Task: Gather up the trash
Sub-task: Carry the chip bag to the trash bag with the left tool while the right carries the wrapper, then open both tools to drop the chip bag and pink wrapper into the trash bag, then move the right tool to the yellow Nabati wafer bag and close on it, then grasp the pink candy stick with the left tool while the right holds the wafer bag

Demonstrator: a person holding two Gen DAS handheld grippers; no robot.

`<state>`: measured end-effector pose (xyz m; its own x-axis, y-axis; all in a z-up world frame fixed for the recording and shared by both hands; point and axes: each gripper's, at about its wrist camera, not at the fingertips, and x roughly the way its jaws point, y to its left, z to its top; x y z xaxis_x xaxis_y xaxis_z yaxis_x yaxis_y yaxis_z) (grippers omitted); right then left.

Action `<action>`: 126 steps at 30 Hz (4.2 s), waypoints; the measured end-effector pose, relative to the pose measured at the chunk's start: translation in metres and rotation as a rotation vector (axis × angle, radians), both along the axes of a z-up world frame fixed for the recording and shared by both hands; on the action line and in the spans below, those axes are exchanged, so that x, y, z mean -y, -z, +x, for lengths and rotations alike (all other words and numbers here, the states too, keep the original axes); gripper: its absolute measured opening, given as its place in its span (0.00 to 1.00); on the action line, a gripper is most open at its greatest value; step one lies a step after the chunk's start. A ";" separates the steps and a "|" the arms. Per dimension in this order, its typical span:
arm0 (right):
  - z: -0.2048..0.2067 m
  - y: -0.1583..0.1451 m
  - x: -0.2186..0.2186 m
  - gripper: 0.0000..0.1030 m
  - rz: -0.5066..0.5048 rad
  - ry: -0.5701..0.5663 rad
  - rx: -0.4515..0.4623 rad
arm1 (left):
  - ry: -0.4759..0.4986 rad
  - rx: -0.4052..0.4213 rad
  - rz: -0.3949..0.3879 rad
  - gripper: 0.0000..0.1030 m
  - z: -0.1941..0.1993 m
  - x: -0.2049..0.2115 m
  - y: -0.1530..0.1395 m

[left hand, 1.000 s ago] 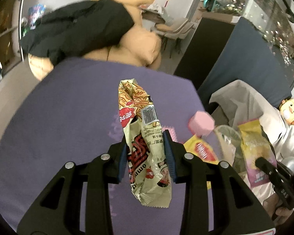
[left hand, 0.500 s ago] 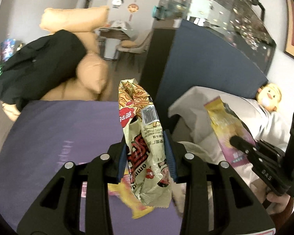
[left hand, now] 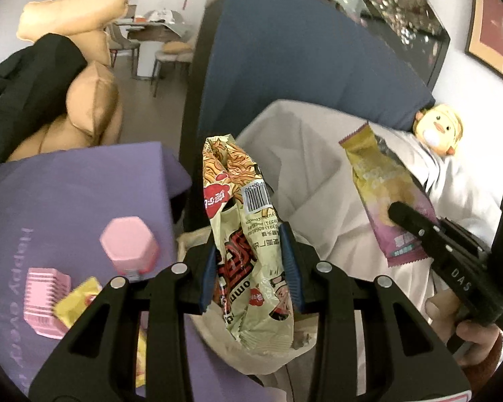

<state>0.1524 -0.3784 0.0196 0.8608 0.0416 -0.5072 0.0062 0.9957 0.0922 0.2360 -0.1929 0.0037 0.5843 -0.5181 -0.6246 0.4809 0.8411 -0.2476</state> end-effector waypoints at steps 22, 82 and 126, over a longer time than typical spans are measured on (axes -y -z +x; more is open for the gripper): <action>0.003 0.029 0.016 0.13 0.076 0.016 -0.030 | 0.097 -0.089 -0.024 0.49 0.009 0.017 0.037; 0.034 0.070 -0.171 0.39 -0.064 -0.363 -0.237 | -0.398 -0.079 0.071 0.51 -0.053 -0.237 0.064; 0.030 0.110 -0.213 0.10 -0.002 -0.458 -0.365 | -0.434 -0.153 -0.025 0.51 -0.054 -0.280 0.088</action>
<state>0.1820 -0.1651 -0.0902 0.5247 0.3670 -0.7681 -0.3935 0.9047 0.1635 0.1818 0.0870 -0.0841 0.6525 -0.2614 -0.7113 0.0416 0.9496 -0.3108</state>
